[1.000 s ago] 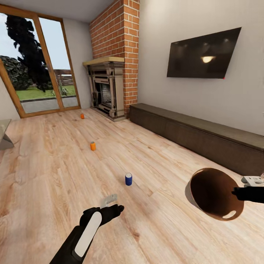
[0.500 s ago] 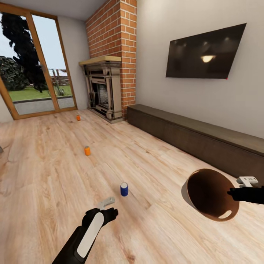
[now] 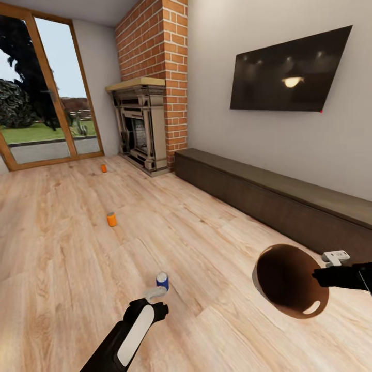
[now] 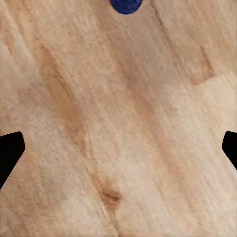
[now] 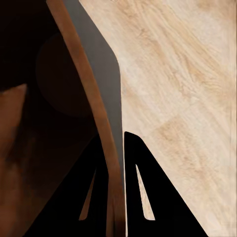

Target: Put the three can of soda from the living room inside the tash can in the kitchen.

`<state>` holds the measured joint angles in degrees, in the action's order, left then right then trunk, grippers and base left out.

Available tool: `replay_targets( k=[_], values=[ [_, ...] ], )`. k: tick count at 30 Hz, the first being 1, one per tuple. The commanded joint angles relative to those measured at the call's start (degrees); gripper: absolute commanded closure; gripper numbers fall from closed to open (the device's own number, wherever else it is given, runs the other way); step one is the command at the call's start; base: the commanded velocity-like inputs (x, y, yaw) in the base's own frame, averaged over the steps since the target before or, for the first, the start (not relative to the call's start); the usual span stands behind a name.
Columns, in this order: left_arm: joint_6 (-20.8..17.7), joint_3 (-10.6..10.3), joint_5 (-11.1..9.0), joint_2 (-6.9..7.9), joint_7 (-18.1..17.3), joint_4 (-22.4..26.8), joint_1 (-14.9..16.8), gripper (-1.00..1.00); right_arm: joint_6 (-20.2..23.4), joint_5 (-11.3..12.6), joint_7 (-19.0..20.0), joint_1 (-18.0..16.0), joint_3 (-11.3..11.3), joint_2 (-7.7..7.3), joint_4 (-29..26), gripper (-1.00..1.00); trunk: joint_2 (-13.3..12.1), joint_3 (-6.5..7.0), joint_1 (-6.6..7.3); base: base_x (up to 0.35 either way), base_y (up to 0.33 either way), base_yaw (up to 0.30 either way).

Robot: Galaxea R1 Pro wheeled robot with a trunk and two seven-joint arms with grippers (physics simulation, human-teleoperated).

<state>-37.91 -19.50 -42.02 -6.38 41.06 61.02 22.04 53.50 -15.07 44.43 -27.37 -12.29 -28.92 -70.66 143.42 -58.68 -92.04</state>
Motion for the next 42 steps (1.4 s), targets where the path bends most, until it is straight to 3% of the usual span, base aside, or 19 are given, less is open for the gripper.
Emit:
replay_targets(
  k=[1, 13, 19, 26, 37, 42],
  values=[
    [0.07, 0.00, -0.01, 0.03, 0.27, -0.05, 0.00, -1.00, 0.29, 1.04, 0.27, -0.05, 0.08, 0.02, -0.06, 1.00, 0.01, 0.01, 0.01, 0.304, -0.212, 0.000],
    [0.99, 0.12, 0.01, 0.29, 1.38, -0.88, 0.02, -1.00, 0.27, 0.83, 0.39, 0.06, 0.38, 0.09, -1.72, 1.00, 0.01, 0.01, 0.01, 0.298, -0.220, 0.000],
    [2.66, 0.41, 0.01, 0.71, 6.49, -0.90, 0.01, -1.00, 0.25, 0.83, 0.40, 0.12, 0.40, 0.12, -1.99, 1.00, 0.01, 0.01, 0.01, 0.297, -0.221, 0.000],
    [4.43, 0.57, -0.51, 3.13, 8.05, -0.98, -0.04, -1.00, 0.25, 0.83, 0.40, 0.13, 0.35, 0.10, -2.09, 1.00, 0.01, 0.01, 0.01, 0.298, -0.213, 0.000],
    [4.60, 0.76, -0.75, 4.80, 6.45, -1.08, -0.19, -1.00, 0.20, 0.82, 0.40, 0.13, 0.41, 0.09, -2.11, 1.00, 0.01, 0.01, 0.01, 0.334, -0.035, 0.000],
    [4.46, 4.65, -0.78, 5.41, 5.94, -1.16, -0.62, -1.00, 0.20, 0.78, 0.38, 0.13, 0.36, 0.09, -2.11, 1.00, 0.01, 0.01, 0.01, 0.309, 0.199, 0.000]
  ],
)
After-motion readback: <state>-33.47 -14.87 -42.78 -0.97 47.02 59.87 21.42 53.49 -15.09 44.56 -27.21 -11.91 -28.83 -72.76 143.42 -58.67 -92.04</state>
